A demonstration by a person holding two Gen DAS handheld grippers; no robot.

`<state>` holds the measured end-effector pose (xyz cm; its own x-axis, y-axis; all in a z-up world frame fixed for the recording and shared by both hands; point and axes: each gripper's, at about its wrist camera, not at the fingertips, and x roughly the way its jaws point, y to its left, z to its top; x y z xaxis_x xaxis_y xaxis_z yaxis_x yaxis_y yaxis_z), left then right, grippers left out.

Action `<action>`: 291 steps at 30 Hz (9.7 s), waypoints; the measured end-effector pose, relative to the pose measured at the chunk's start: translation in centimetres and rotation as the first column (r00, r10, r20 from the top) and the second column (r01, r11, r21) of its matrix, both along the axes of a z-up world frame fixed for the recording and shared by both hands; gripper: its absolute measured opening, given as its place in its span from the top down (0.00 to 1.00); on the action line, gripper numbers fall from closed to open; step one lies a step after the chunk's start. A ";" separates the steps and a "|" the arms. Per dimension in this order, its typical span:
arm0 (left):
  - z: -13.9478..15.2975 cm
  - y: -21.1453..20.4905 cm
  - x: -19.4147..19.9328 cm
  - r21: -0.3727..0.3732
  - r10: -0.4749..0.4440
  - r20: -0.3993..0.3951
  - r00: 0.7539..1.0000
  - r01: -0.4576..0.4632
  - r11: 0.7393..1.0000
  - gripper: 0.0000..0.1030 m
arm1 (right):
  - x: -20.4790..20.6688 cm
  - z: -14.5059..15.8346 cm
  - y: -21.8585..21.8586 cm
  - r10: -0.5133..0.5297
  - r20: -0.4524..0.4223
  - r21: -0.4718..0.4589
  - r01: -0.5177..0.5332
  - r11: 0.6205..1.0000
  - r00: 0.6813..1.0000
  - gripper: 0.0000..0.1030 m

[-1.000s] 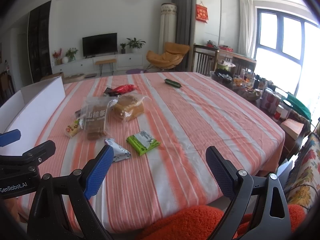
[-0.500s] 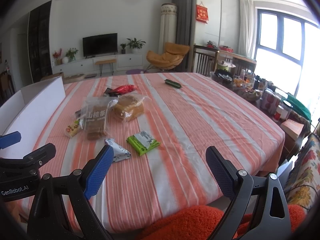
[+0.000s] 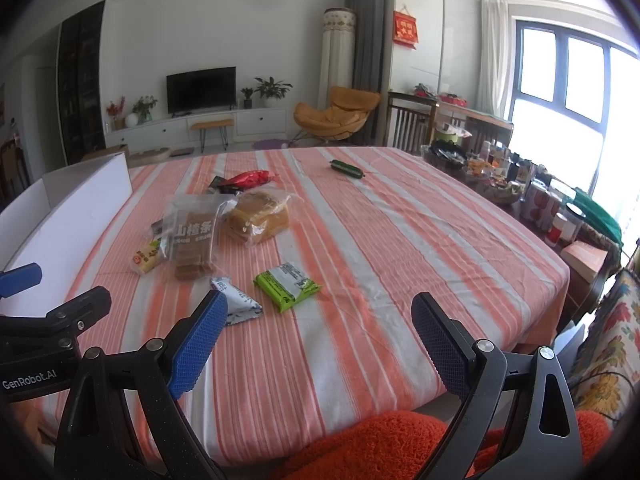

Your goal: Organize snacks

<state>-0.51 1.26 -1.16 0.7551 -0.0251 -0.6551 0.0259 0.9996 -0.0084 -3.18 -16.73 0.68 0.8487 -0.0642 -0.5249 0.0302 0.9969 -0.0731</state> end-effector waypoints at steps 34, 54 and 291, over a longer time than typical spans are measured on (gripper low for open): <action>-0.3 0.1 -0.2 -0.002 0.000 -0.005 1.000 0.000 1.000 0.00 | 0.0 0.0 0.1 0.000 0.002 -0.002 0.000 1.000 1.000 0.07; -1.0 0.0 -0.2 -0.010 0.003 -0.019 1.000 -0.003 1.000 0.00 | 0.0 -0.1 0.1 0.000 0.002 -0.002 0.000 1.000 1.000 0.07; -8.7 1.9 6.4 -0.001 -0.034 -0.227 0.973 0.035 0.999 0.00 | 7.3 -4.7 -0.6 0.078 -0.207 0.428 0.019 0.904 0.975 0.27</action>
